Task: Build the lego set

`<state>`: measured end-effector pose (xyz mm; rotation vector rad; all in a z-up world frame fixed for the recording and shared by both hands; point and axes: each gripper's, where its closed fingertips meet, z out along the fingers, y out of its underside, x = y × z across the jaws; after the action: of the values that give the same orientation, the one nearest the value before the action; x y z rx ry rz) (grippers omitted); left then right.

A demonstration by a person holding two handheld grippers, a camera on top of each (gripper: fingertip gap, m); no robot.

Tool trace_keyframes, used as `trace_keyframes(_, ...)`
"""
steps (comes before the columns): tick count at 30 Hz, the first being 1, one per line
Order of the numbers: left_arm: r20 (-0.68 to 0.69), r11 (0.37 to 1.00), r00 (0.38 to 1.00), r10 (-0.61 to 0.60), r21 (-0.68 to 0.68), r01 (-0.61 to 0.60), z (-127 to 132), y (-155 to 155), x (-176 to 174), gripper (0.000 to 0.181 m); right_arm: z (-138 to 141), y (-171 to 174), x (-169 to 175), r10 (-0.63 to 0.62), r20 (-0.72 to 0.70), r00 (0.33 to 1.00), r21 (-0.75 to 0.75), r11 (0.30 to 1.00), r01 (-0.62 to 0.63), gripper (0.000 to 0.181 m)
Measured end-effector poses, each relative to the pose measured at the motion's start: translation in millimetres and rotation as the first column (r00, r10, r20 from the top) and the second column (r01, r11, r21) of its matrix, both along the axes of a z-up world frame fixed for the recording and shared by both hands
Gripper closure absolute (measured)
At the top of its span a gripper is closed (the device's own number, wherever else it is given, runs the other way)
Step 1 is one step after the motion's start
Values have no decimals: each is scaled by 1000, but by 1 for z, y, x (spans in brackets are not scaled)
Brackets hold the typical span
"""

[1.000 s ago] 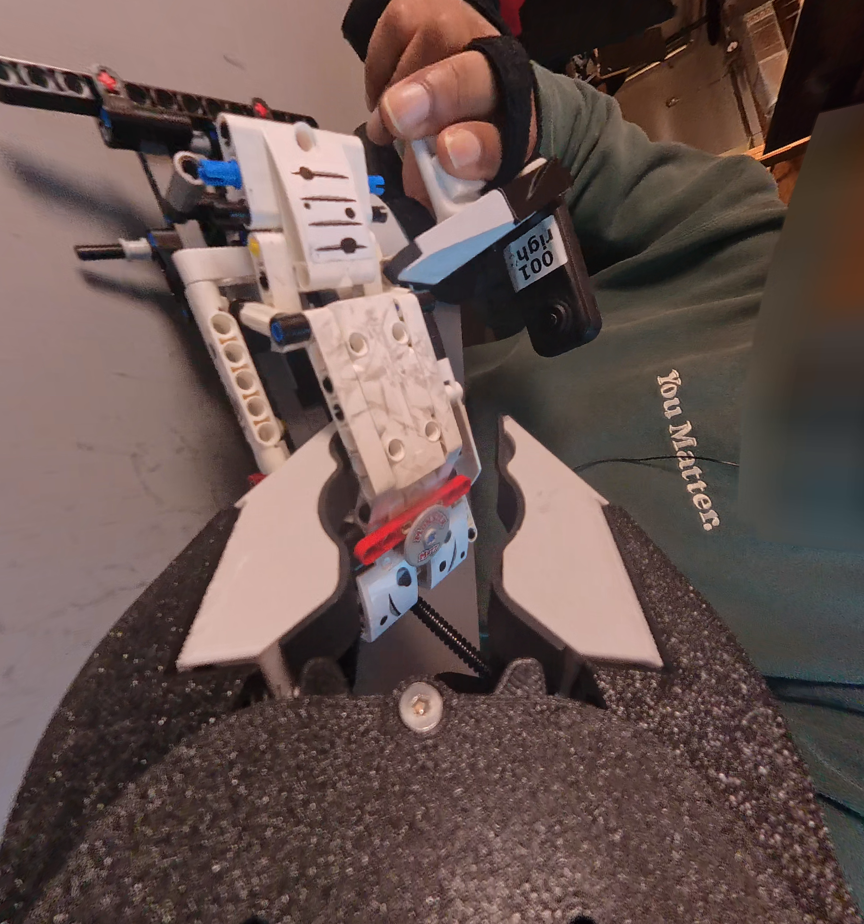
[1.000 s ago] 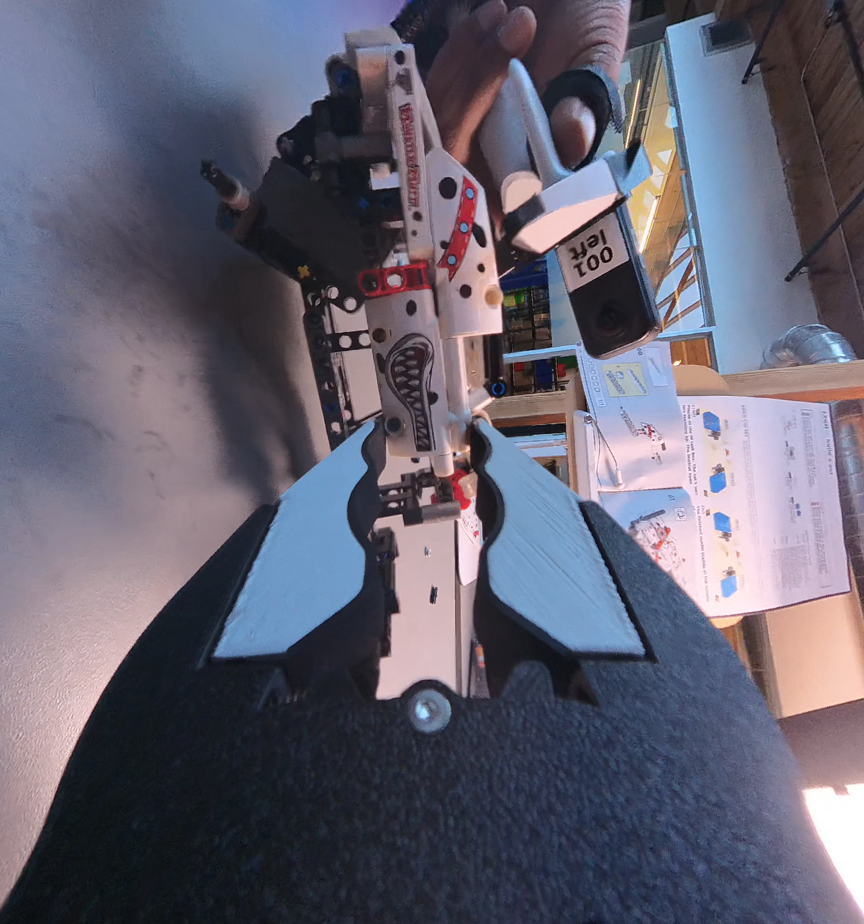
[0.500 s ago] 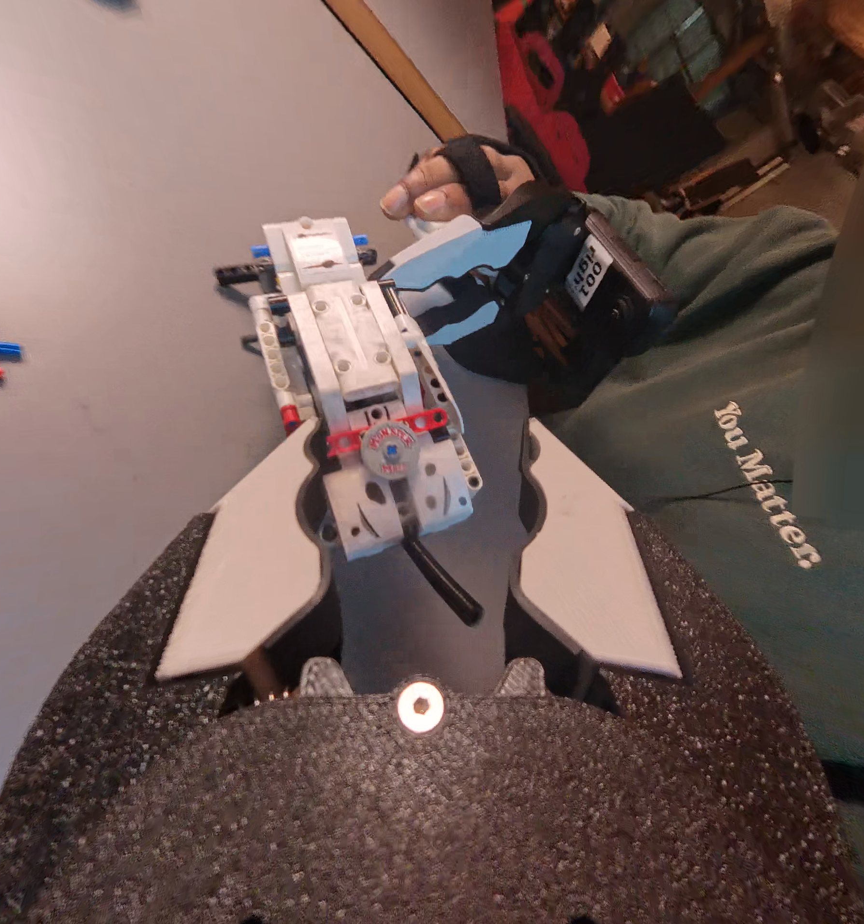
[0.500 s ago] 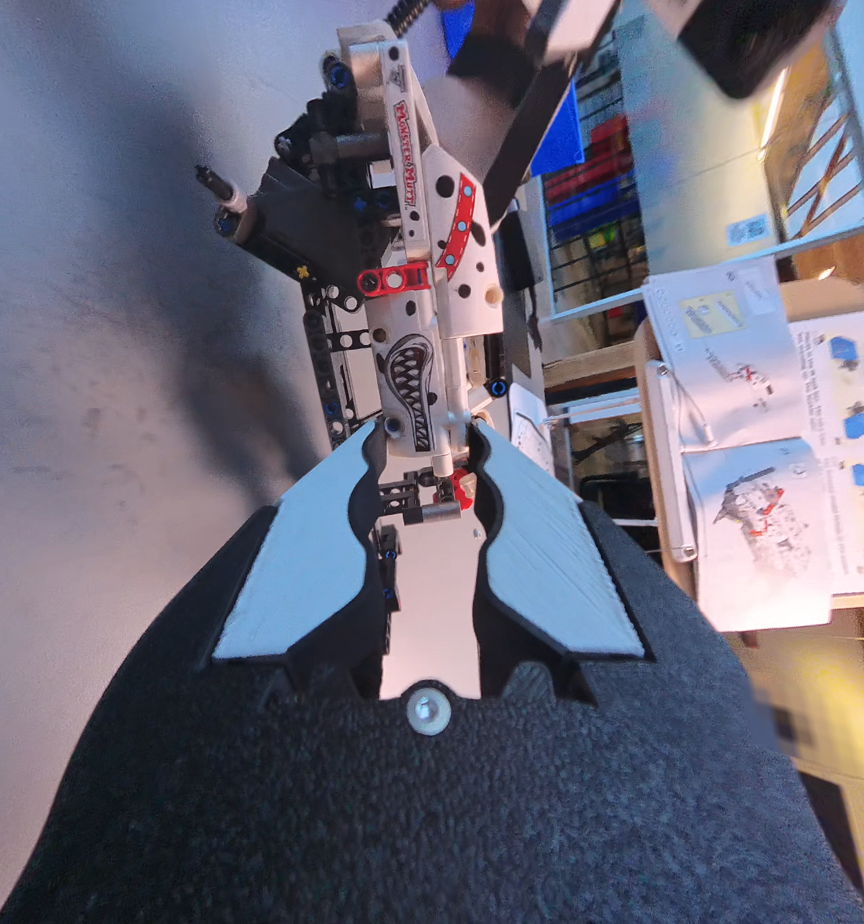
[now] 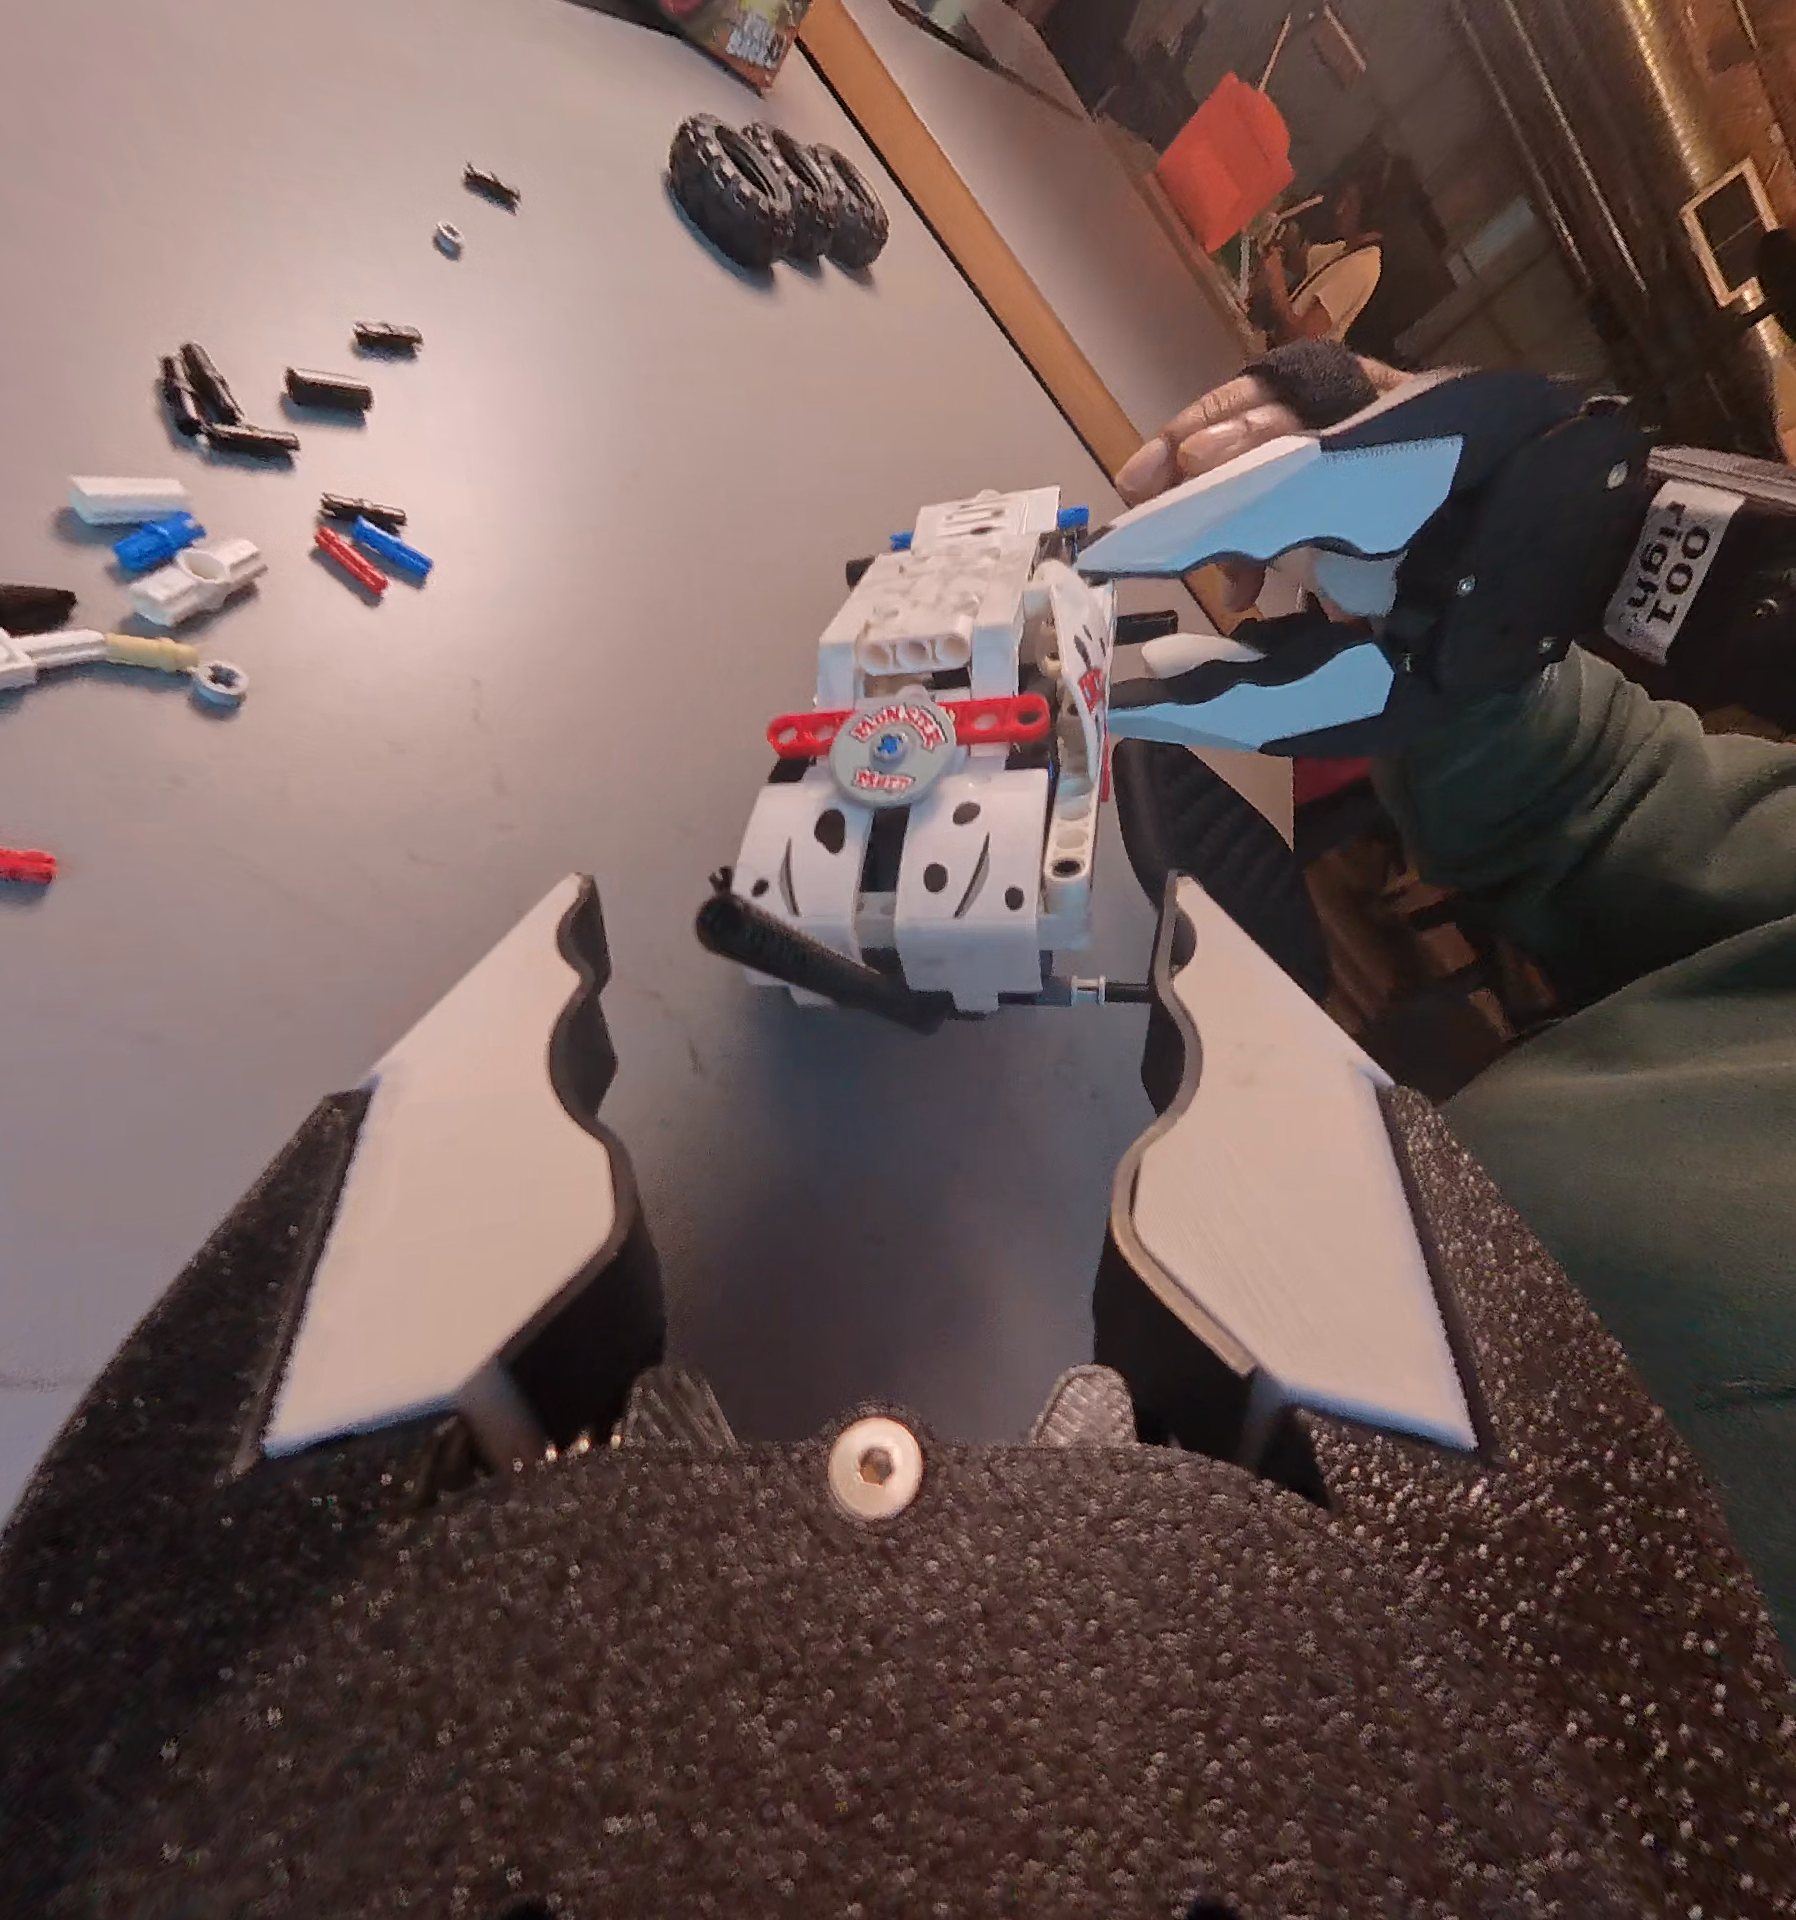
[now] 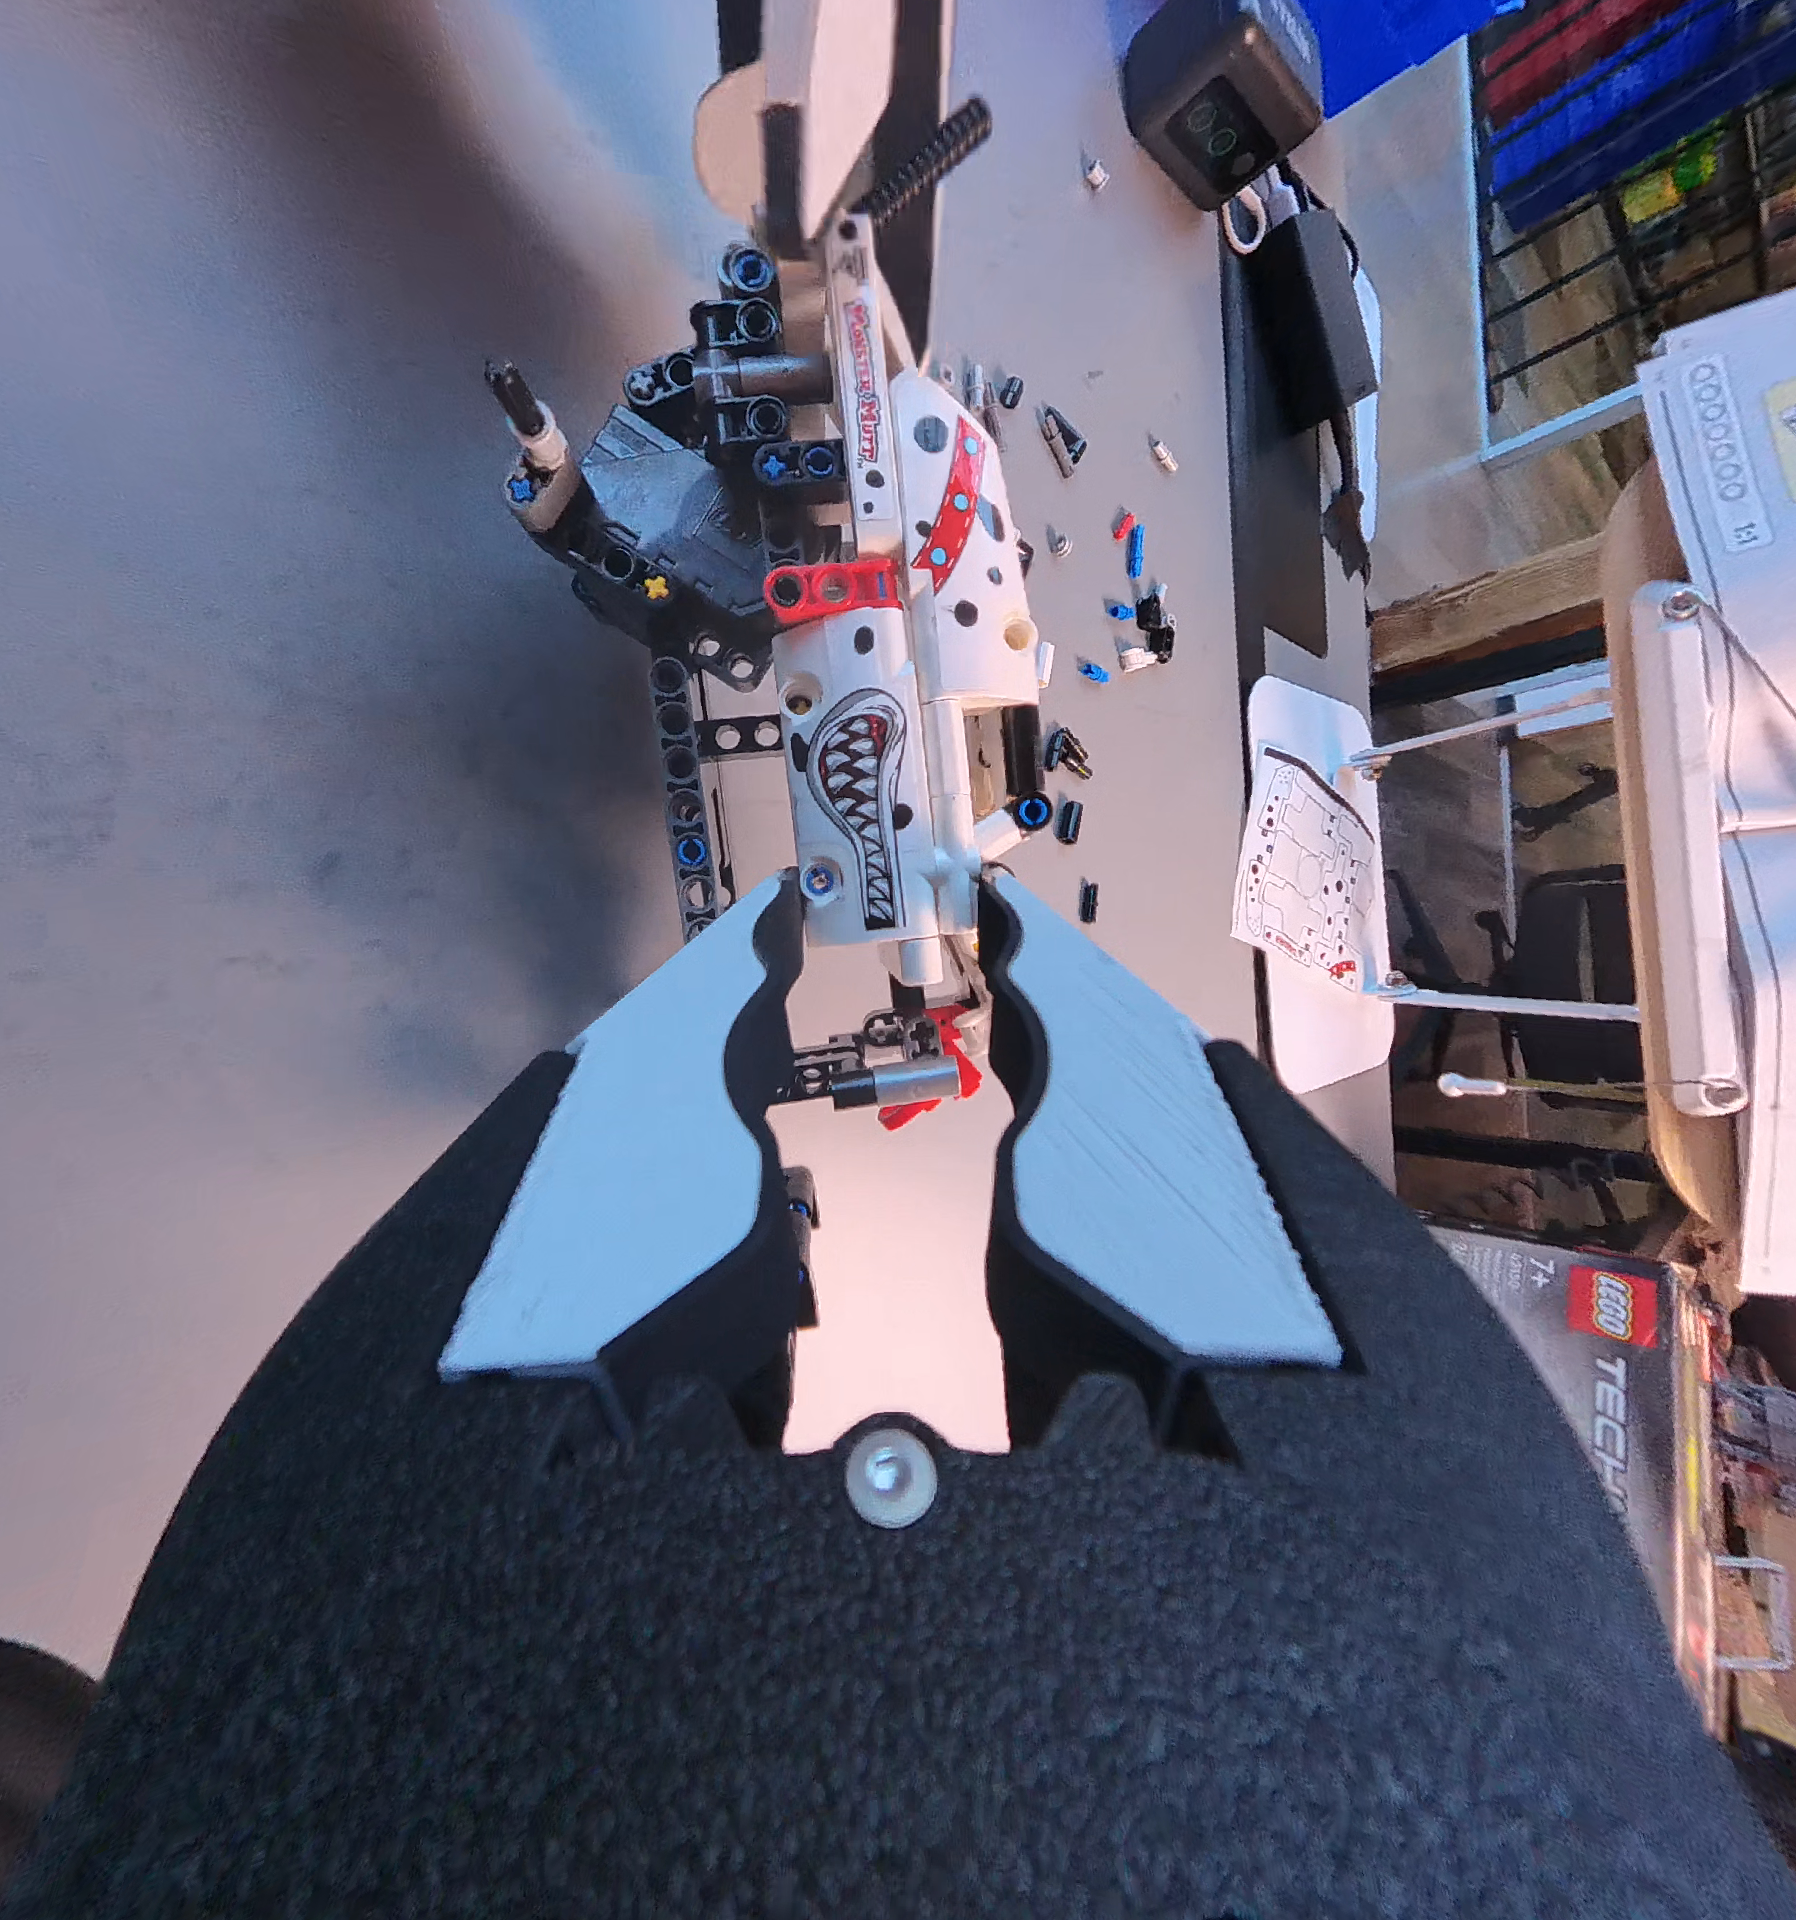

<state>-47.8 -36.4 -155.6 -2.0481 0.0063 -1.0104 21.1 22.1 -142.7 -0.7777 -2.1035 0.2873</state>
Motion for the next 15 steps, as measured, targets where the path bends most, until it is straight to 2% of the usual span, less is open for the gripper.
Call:
trace_keyframes(5, -8, 1000, 1000, -23, -15, 23, -13, 8, 22, 89, 1, -2, -1, 4, -101, 995, 39, 999, 0, 148)
trace_keyframes(9, -133, 999, 991, 13, 34, -9, -14, 12, 14, 98, 1, -4, -1, -8, -206, 979, 123, 992, 33, 147)
trace_keyframes(10, -160, 999, 987, 12, 43, -5, -15, 12, 14, 99, 1, -6, 0, -22, -220, 975, 107, 993, 46, 146)
trace_keyframes(13, -296, 996, 955, -2, 84, 28, -20, 12, 9, 102, -2, -17, 7, -59, -209, 976, 8, 998, 62, 126)
trace_keyframes(15, -391, 992, 920, -21, 106, 68, -24, 11, 7, 102, 1, -25, 15, -66, -220, 973, -65, 997, 53, 122)
